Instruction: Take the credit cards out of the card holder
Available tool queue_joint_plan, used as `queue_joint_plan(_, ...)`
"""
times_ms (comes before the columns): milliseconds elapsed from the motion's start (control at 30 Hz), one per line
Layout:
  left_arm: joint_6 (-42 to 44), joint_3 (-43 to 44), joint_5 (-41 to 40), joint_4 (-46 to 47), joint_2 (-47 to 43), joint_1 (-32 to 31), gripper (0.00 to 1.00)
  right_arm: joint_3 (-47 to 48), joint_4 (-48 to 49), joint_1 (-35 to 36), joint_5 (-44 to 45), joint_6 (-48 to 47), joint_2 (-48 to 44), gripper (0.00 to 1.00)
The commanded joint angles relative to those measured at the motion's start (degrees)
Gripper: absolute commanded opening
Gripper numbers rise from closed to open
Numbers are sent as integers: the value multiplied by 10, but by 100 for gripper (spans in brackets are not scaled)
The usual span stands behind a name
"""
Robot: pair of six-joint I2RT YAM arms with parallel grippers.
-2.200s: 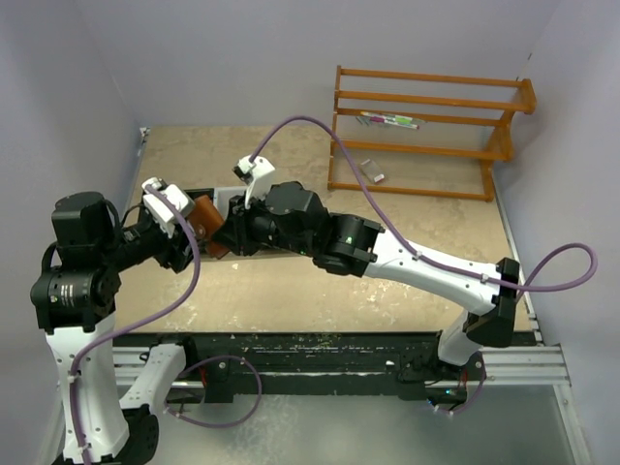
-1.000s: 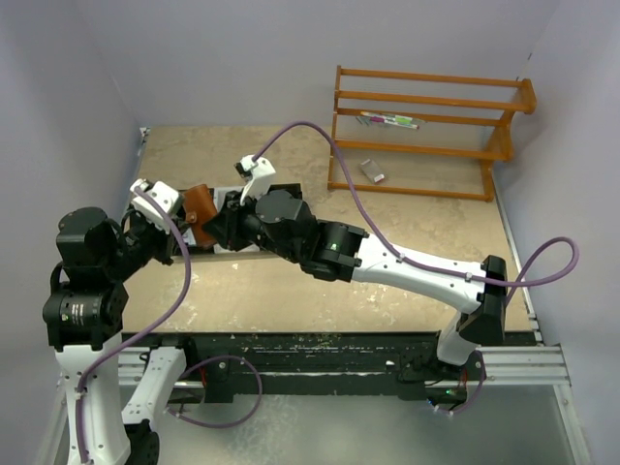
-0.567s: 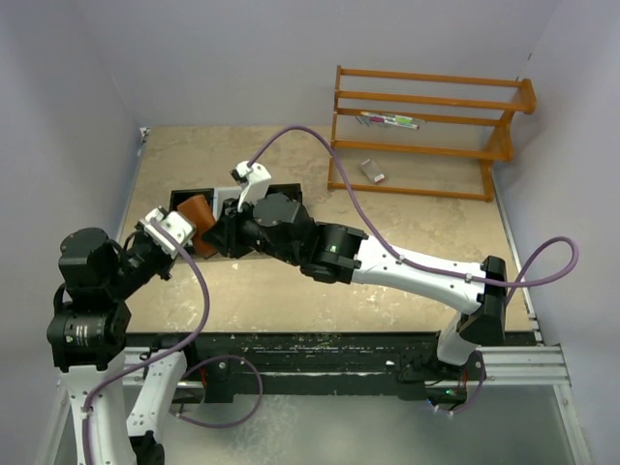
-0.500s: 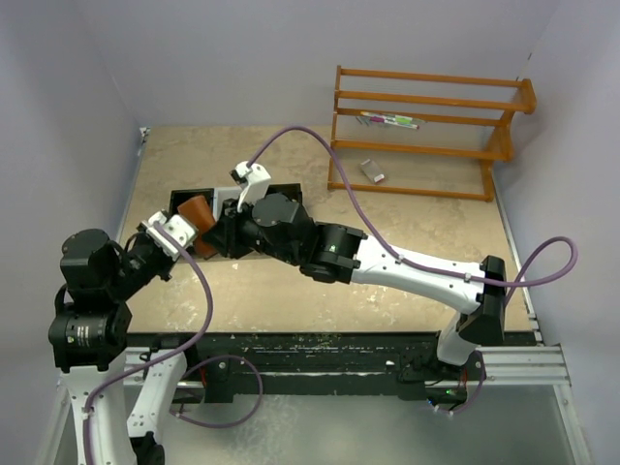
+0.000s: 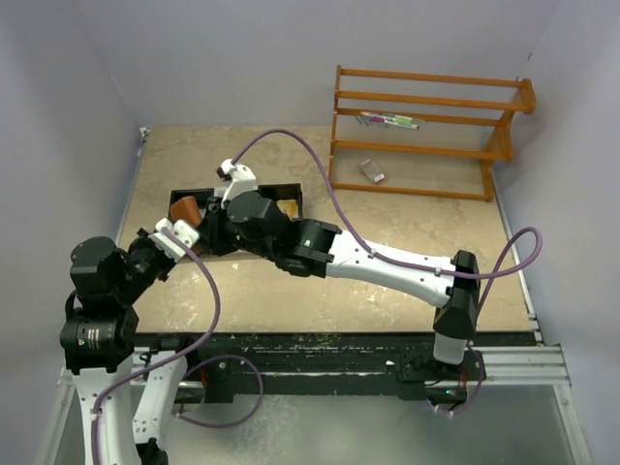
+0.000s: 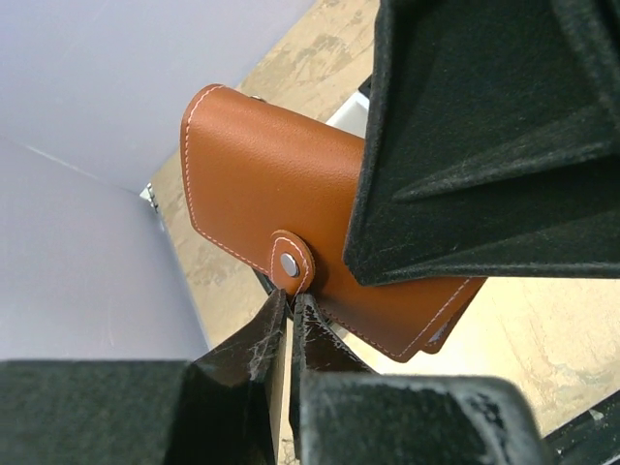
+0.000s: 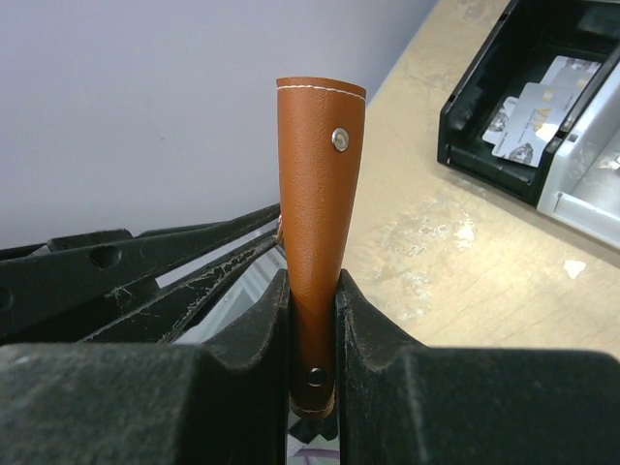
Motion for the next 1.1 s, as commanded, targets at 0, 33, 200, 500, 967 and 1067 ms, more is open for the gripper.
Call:
queue_joint_plan(0,-49,-12,-34,118,-3,-1,0,3,50,24,-53,49,-21,0)
queue_joint_plan(33,-68,-11,-41,122,-2,-1,0,-6,61,24,-54,51,-27,0)
queue_joint_plan(200,-104,0,-36,126,0,-1,0,-30,68,24,-50,51,-48,0)
queue_joint_plan(500,-166,19,-95,156,-7,-1,0,-81,81,25,-39,57,-73,0)
queue_joint_plan(967,-329,105,-135,123,38,0,0,-210,158,18,-68,51,-161,0)
queue_joint_plan(1067,-351,125,-112,88,55,-1,17,-239,188,0,-88,47,-185,0)
